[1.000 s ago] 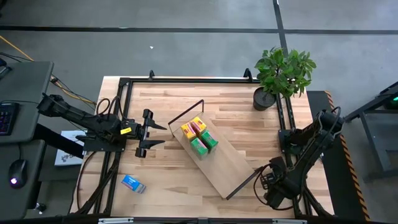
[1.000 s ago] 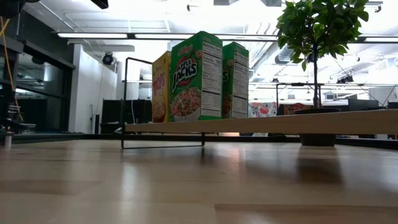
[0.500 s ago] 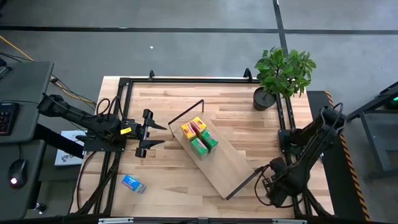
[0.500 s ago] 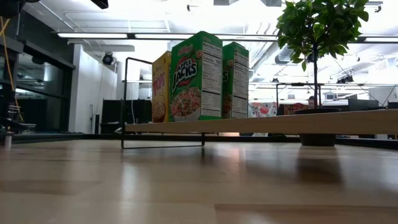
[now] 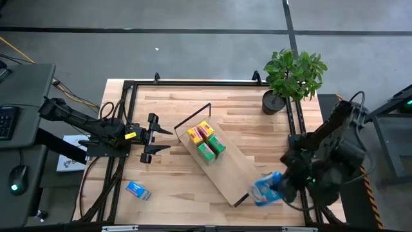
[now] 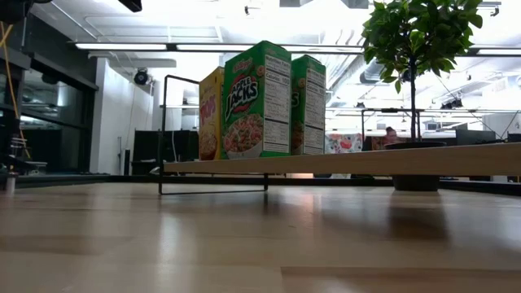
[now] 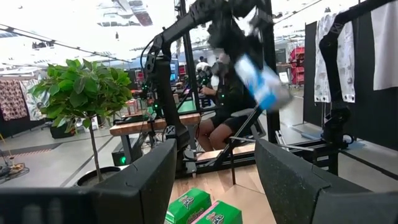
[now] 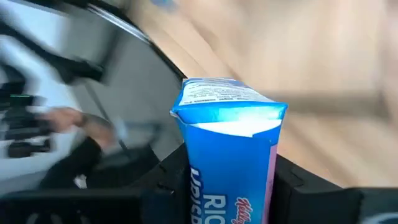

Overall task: Stack cereal on shelf
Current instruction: Put the right blue cereal box on the shelf

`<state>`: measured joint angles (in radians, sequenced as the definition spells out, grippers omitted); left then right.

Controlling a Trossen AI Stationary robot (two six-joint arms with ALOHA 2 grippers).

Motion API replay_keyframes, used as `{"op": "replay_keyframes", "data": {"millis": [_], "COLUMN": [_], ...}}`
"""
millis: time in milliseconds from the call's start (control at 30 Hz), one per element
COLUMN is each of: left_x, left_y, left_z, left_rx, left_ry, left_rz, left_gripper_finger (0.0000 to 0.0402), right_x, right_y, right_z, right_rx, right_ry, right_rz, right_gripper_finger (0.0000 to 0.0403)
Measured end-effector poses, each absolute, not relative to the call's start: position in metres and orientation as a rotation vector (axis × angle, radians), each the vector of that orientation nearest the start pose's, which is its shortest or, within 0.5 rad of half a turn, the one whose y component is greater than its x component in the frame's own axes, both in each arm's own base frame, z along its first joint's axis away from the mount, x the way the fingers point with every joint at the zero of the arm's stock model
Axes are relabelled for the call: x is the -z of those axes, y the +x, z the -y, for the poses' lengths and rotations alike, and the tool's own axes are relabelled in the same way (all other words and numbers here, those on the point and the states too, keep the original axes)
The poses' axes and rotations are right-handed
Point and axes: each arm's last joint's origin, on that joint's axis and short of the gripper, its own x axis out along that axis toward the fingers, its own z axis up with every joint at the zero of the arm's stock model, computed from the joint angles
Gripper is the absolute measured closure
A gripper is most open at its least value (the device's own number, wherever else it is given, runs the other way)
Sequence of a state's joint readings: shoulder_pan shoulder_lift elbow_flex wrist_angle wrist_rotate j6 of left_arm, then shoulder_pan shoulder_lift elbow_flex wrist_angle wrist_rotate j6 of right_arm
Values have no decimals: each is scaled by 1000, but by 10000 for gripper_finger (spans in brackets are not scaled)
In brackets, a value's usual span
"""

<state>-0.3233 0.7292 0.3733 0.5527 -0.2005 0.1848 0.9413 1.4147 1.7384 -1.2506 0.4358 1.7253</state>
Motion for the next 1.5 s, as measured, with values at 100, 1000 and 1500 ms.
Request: {"op": "replay_keyframes", "data": {"millis": [100,1000,1500], "left_x": [-269,-269,-269], "left_y": [161,161,161], "left_z": [48,48,48], "left_rx": [105,105,105], "left_ry": [133,134,133], "left_rz": [201,199,199], "left_gripper_finger": [194,194,194], "right_x": [-444,-307,-285], "right_y": [167,335,353], "right_z": [-188,-141,-138], "right_rx": [232,590,677], "right_ry": [812,361,439], "right_rz": [-675,-1327,-1317], "right_gripper_finger": [284,284,284]}}
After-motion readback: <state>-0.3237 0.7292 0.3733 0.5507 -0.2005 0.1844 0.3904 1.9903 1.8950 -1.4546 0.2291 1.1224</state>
